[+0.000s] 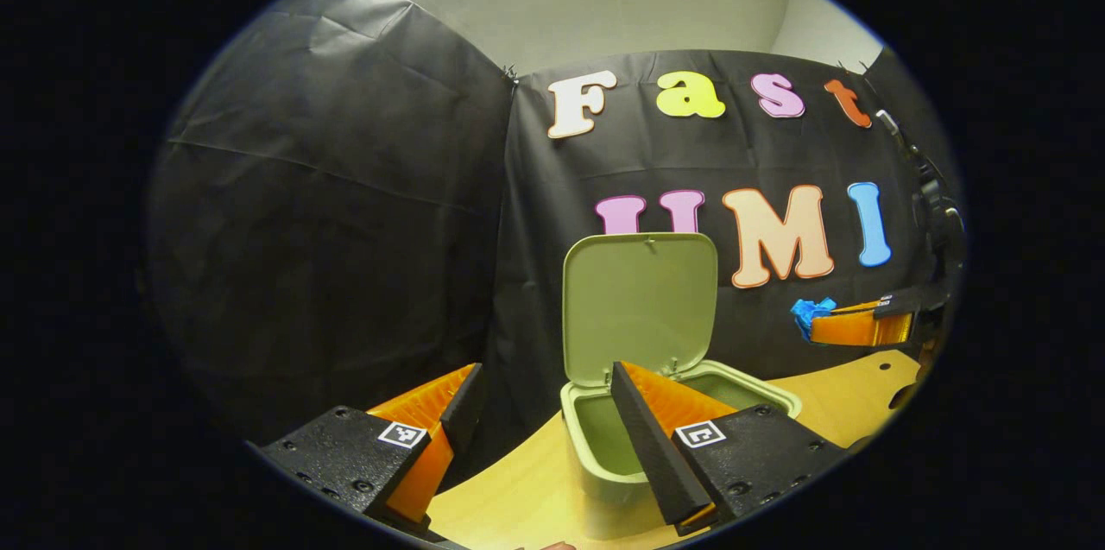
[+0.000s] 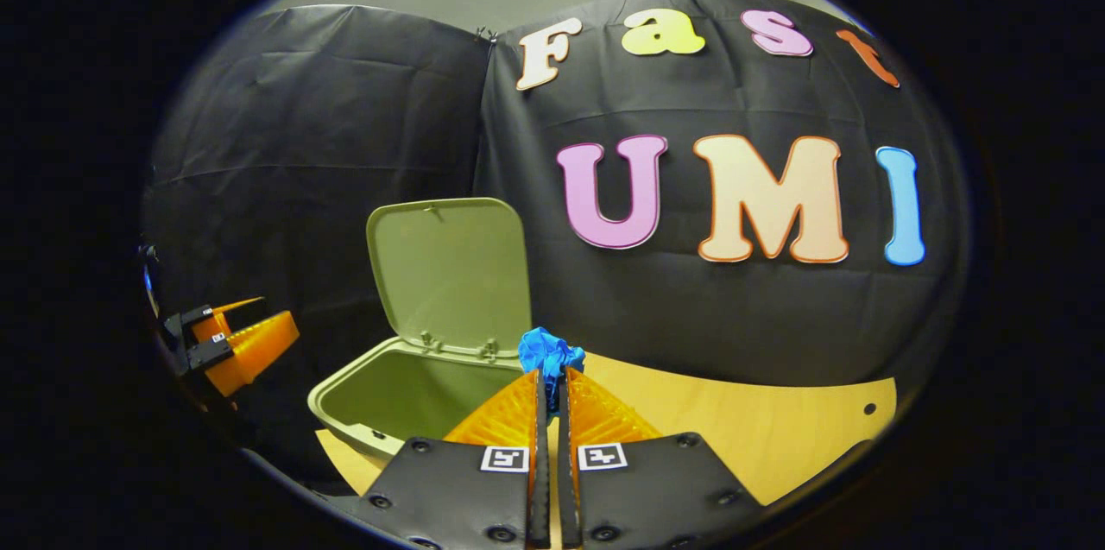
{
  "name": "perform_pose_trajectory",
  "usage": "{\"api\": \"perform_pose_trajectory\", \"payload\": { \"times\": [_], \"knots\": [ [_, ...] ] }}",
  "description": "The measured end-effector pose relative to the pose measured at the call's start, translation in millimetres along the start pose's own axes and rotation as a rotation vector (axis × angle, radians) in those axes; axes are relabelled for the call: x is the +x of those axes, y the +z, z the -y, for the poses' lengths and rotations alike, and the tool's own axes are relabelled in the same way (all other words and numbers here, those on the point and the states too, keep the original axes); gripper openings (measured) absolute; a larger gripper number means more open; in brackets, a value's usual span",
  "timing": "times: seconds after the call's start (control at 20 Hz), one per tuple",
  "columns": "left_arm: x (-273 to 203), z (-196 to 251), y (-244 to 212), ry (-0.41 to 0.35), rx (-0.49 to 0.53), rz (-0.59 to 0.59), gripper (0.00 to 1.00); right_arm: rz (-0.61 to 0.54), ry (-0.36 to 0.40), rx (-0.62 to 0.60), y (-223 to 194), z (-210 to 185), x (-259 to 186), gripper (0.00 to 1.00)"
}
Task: Press the lid of the desktop garbage bin to open it, pick up the crumpled paper on the desktop and throw it into the bin, then pick up the pop can on the desktop and drop it into the bin, and finally close the garbage bin lid.
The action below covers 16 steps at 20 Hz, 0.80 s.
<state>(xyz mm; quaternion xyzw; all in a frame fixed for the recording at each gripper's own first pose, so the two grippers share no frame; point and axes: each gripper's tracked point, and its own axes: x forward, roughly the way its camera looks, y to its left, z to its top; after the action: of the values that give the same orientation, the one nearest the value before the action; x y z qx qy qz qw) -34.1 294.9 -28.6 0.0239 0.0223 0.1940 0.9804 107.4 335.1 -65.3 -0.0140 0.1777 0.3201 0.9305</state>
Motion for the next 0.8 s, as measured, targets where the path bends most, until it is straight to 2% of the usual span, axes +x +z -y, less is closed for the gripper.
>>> {"api": "perform_pose_trajectory", "payload": {
  "times": [0.1, 0.2, 0.25, 0.4, 0.55, 0.8],
  "knots": [
    [-0.9, -2.5, -4.1, -0.006, 0.01, -0.005, 0.89, -0.027, 0.046, 0.018, -7.1, -19.2, 10.0, 0.06],
    [-3.9, -1.9, -6.0, -0.015, 0.013, -0.009, 0.89, -0.066, 0.127, 0.044, -16.8, -43.0, 14.4, 0.09],
    [-4.7, 0.7, -5.8, -0.021, 0.011, -0.008, 0.89, -0.082, 0.155, 0.055, -22.4, -50.8, 16.1, 0.21],
    [-8.0, 19.0, -6.8, -0.062, 0.002, -0.003, 0.9, -0.021, 0.111, 0.036, -13.9, -39.6, 2.7, 0.95],
    [-11.4, 52.8, -4.7, -0.122, -0.022, 0.001, 0.92, 0.045, 0.027, -0.007, -4.7, -8.1, -22.1, 0.97],
    [-22.4, 130.0, -3.9, -0.25, -0.045, -0.001, 0.92, 0.115, -0.13, -0.039, 3.6, 68.9, -77.6, 0.97]
  ]
}}
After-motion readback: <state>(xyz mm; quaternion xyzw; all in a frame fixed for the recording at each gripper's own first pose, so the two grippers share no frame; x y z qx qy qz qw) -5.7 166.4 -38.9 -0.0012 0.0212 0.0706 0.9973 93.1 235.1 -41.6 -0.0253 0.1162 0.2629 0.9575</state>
